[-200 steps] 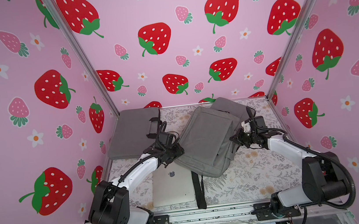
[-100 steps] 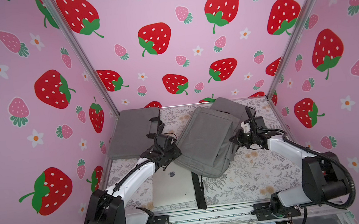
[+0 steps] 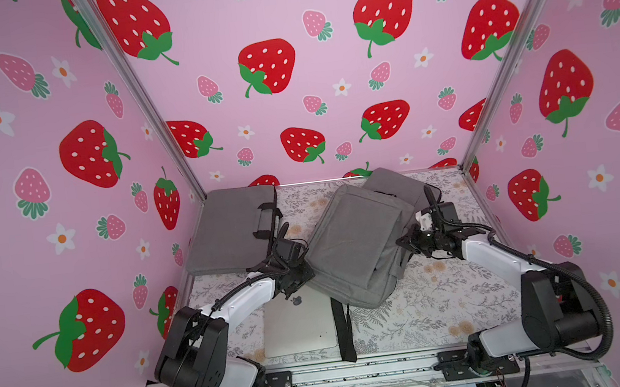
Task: Open the zippered laptop bag and take out the laptop
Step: Place the zippered laptop bag in the zippered laptop bag.
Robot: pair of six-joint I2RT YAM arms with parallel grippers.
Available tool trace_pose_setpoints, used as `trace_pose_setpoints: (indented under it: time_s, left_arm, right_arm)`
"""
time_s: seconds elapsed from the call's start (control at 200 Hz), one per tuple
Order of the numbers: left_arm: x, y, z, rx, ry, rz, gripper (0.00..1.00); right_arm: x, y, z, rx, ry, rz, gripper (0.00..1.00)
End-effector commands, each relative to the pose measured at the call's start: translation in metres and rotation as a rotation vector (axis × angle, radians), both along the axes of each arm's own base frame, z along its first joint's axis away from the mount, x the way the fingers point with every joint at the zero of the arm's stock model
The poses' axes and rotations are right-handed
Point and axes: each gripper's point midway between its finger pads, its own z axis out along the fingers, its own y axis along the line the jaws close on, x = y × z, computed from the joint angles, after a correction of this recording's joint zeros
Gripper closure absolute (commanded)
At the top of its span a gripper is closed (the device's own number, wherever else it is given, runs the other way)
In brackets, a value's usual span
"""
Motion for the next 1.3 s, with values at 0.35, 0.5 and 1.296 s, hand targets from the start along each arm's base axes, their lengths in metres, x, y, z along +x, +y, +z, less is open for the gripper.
trace_pose_setpoints:
  time_s: [0.35,0.5,1.296]
  left_arm:
    - [0.047,-0.034,0.074,-0.084,-0.147,-0.102,0.98]
    - [0.07,-0.045,0.105,-0.072,-0.178,-0.188,0.99]
    - [0.216,-0.085,0.082,-0.147,-0.145,-0.466,0.89]
  right_arm:
    - [-0.021,0.037,0.051,0.158,-0.075,0.169,1.0]
    - [-0.017,0.042,0.085,0.188,-0.161,0.165,1.0]
    - [0.01,0.1,0.081,0.191,-0.277,0.006,1.0]
